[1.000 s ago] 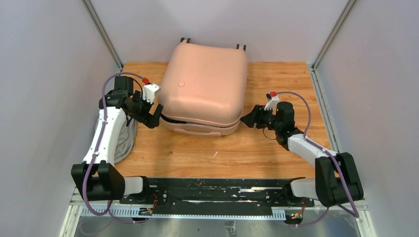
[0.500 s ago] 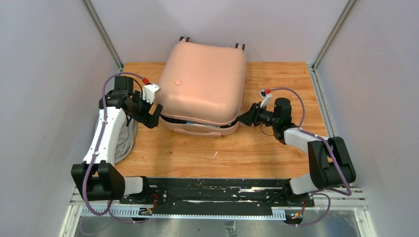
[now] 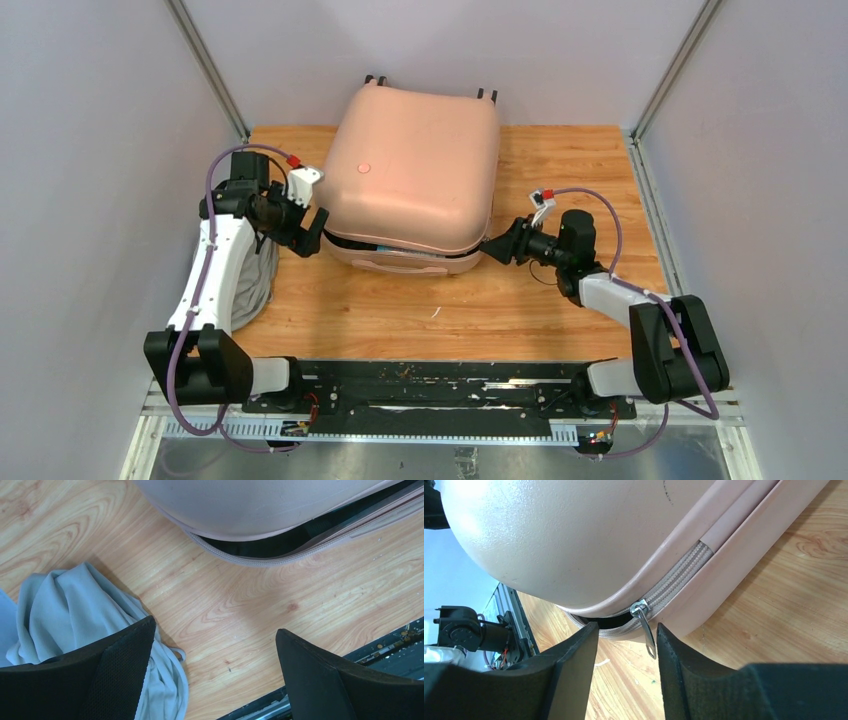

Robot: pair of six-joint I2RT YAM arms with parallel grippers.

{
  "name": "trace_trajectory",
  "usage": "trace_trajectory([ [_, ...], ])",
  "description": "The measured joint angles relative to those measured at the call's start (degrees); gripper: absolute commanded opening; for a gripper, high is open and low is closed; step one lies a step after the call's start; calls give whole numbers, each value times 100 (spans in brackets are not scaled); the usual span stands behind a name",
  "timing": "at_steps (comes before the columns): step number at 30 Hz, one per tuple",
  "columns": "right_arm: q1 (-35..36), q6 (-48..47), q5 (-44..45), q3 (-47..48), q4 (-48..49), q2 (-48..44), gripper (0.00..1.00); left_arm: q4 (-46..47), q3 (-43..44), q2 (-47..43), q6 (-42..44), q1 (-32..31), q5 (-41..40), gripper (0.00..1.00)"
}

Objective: Pack the luggage
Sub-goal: Zip the luggage at the center of the board.

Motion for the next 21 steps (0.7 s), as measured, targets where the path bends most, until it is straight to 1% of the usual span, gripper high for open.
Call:
trace_trajectory([
  [2, 13, 11, 0, -4, -17, -22, 51, 0, 26, 0, -15, 0, 2, 96],
  [8, 20, 0, 17, -4, -190, -20, 39, 2, 90, 0, -46, 0, -13, 96],
  [10, 22, 0, 33, -7, -203, -20, 33, 2, 96, 0, -61, 0, -20, 96],
  [14, 22, 0, 92, -7, -234, -20, 15, 0, 96, 0, -83, 0, -24, 96],
  [16, 22, 15, 116, -7, -254, -20, 8, 0, 96, 0, -83, 0, -39, 96],
  [19, 22, -2, 160, -7, -334, -20, 1, 0, 96, 0, -85, 0, -63, 96],
  [21, 22, 0, 170, -7, -363, -24, 0, 0, 96, 0, -98, 0, -81, 96],
])
